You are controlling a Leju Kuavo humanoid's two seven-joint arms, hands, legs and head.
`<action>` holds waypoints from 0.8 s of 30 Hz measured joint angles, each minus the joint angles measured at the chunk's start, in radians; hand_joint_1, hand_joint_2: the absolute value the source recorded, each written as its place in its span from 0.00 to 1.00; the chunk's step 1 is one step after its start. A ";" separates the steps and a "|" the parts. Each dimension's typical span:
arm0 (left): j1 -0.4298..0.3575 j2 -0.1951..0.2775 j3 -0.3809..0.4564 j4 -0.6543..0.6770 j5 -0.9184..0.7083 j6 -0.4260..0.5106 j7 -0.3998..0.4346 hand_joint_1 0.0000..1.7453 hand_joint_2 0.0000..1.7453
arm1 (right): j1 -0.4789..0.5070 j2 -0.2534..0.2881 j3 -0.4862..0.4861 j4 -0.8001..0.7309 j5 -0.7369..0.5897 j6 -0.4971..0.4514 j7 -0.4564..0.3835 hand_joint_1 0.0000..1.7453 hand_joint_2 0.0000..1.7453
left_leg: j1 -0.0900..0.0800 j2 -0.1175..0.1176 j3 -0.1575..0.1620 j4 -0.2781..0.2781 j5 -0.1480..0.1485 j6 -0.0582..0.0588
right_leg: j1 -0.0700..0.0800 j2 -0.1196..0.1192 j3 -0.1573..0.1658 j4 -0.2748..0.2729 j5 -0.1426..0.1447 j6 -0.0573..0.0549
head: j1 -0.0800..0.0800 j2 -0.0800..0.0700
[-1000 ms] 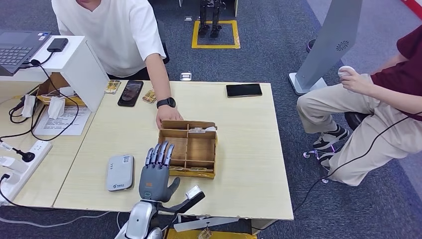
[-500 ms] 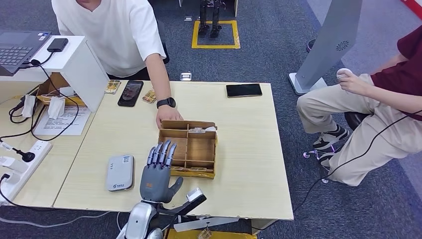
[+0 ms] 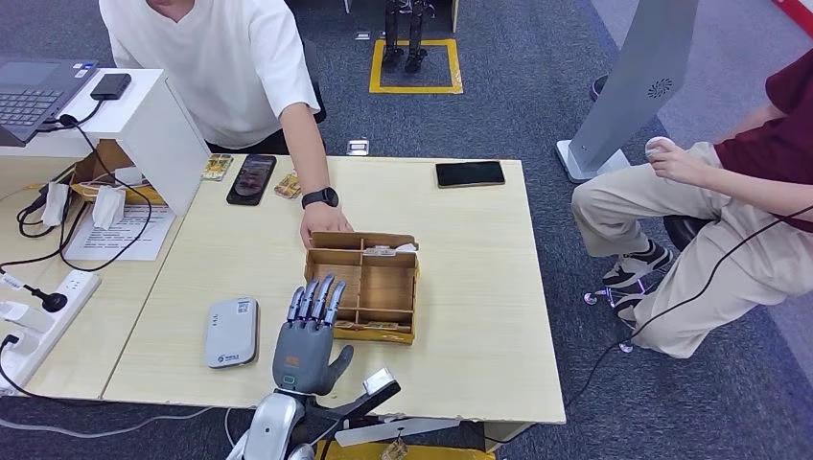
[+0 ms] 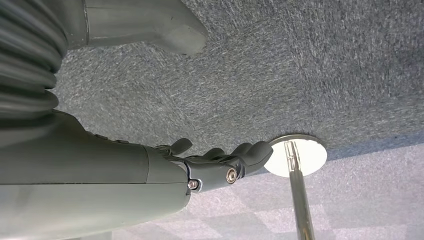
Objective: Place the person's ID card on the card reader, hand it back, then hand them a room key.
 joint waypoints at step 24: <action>-0.017 0.011 -0.003 0.052 -0.033 0.000 0.198 0.98 1.00 | -0.002 0.000 0.000 0.004 0.001 0.000 0.009 0.00 1.00 | 0.000 0.000 0.000 0.000 0.000 0.000 | 0.000 0.000 0.000 0.000 0.000 0.000 | 0.000 0.000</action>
